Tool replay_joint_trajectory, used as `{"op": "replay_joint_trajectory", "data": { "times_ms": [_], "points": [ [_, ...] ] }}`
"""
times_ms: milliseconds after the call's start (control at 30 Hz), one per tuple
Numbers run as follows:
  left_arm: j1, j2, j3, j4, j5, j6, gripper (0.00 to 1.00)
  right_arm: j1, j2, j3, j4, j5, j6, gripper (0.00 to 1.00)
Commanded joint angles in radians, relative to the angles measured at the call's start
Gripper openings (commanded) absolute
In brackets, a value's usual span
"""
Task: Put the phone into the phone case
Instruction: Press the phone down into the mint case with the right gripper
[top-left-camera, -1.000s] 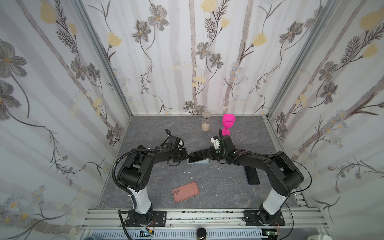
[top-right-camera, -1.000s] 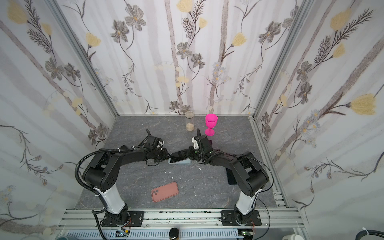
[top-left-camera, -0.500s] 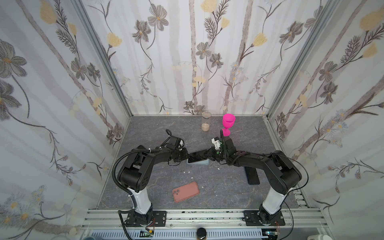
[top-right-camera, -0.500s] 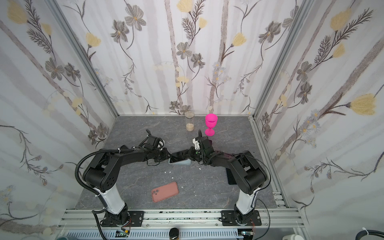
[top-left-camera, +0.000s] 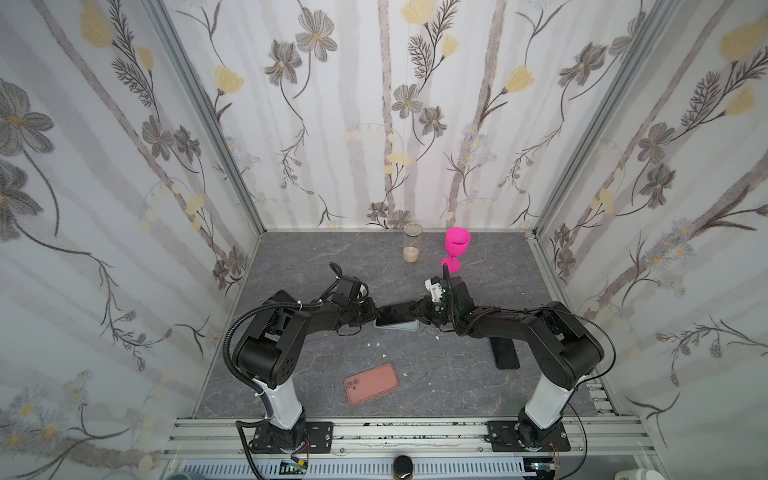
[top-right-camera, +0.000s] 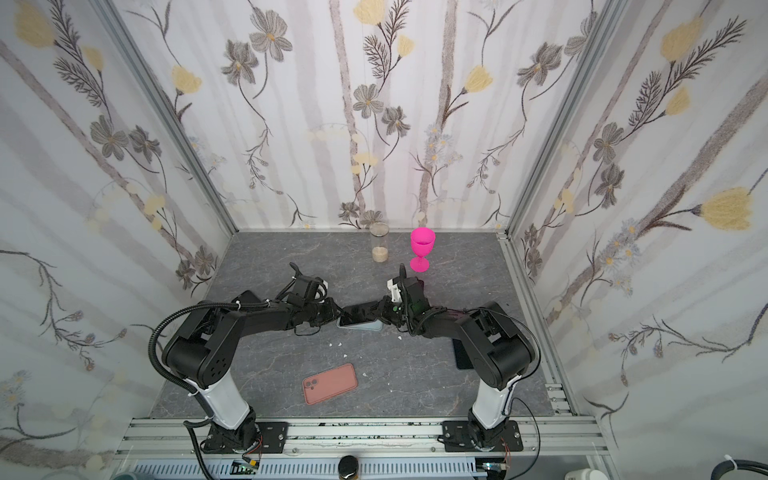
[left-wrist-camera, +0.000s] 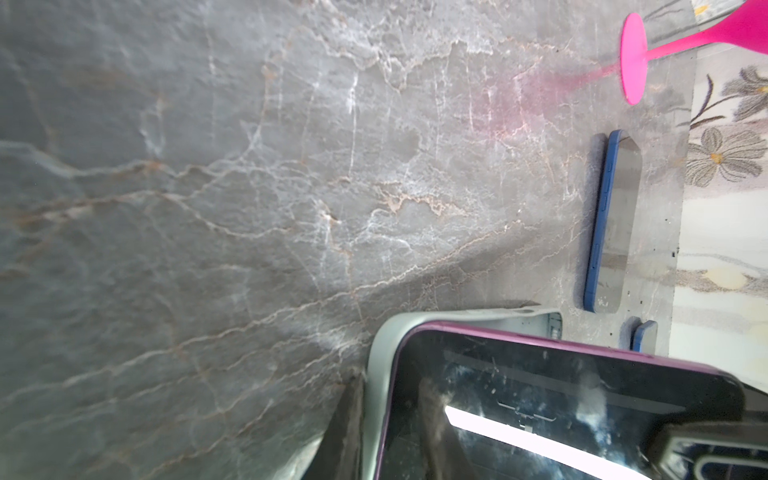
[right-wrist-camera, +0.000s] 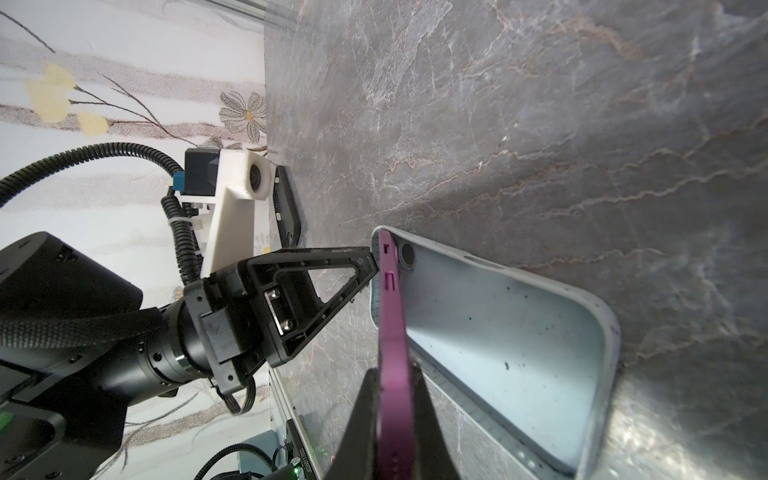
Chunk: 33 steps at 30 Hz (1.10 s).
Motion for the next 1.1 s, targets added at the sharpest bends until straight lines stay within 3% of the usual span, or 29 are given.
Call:
{"op": "replay_joint_trajectory", "data": {
  "times_ms": [0, 400, 600, 1067],
  "points": [
    [-0.03, -0.012, -0.033, -0.019, 0.205, -0.043, 0.2, 0.004, 0.0, 0.0, -0.166, 0.037, -0.044, 0.0],
    [-0.042, -0.031, -0.048, 0.018, 0.215, -0.058, 0.22, -0.031, 0.001, -0.022, -0.161, -0.014, -0.054, 0.0],
    [-0.037, -0.026, -0.023, -0.007, 0.162, -0.027, 0.29, -0.036, 0.033, 0.007, -0.198, -0.033, -0.098, 0.0],
    [-0.037, -0.008, 0.018, -0.042, 0.117, 0.021, 0.31, -0.076, 0.084, 0.012, -0.198, -0.03, -0.127, 0.05]
  ]
}}
